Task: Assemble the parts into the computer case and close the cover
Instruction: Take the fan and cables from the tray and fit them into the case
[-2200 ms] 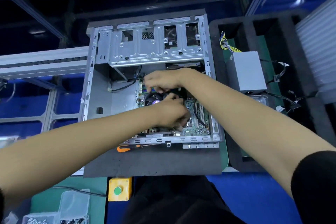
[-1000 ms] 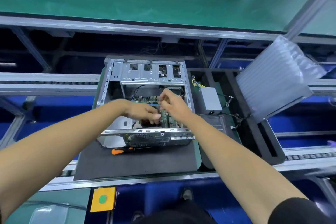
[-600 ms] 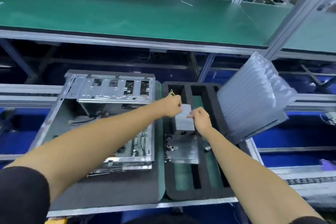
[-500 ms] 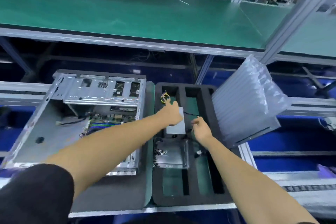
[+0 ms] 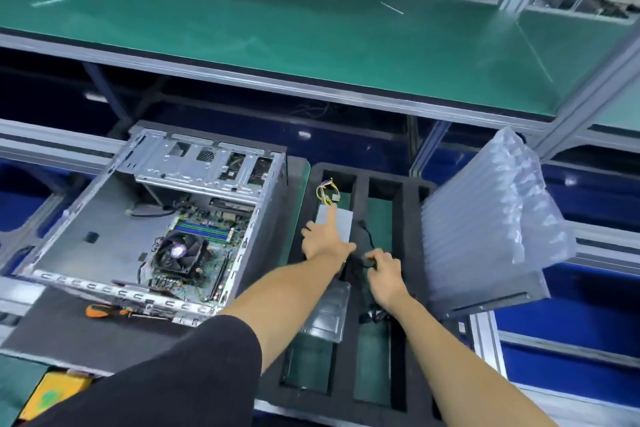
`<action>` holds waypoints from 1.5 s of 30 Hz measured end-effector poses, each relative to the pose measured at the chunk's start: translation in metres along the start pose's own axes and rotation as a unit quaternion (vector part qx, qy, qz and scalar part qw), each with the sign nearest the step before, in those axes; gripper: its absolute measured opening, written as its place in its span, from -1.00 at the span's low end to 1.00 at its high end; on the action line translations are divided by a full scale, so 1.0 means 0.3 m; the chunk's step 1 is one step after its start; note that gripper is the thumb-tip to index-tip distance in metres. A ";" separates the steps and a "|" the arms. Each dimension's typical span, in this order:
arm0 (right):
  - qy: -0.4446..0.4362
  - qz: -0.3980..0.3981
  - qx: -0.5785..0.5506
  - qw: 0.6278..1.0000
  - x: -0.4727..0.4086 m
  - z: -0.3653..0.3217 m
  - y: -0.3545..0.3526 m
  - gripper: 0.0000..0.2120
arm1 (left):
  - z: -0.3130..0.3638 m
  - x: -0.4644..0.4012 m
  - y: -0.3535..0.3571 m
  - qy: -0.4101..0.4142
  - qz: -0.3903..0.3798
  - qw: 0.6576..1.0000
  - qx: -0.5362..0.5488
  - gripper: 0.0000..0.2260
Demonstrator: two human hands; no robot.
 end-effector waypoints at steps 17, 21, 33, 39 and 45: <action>0.075 0.143 -0.406 0.899 0.036 -0.182 -0.085 -0.75 | -0.066 0.119 -0.673 0.190 0.001 0.955 0.225 -0.29; 0.056 0.046 -0.585 0.808 0.071 -0.436 0.013 -0.67 | -0.257 0.131 -0.852 0.192 0.011 0.925 0.328 -0.45; -0.036 -0.033 -0.429 0.902 0.190 -1.139 0.512 -0.23 | -1.081 0.141 -0.819 0.116 -0.134 0.839 0.515 -0.67; -0.086 -0.015 -0.281 0.956 0.177 -1.336 0.685 -0.12 | -1.357 0.098 -0.815 0.102 -0.038 0.956 0.272 -0.81; -0.058 0.011 -0.149 0.987 0.219 -1.378 0.826 -0.14 | -1.485 0.043 -0.765 0.128 -0.004 0.988 0.086 -0.48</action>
Point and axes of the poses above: each hand's wrist, its own x-axis away from the middle knuckle, its own y-axis out of the palm, z = x × y, the point moved 9 cm from there along -x, towards the middle knuckle, and after that the axes turned 12 degrees about -x, right-handed, at the moved point
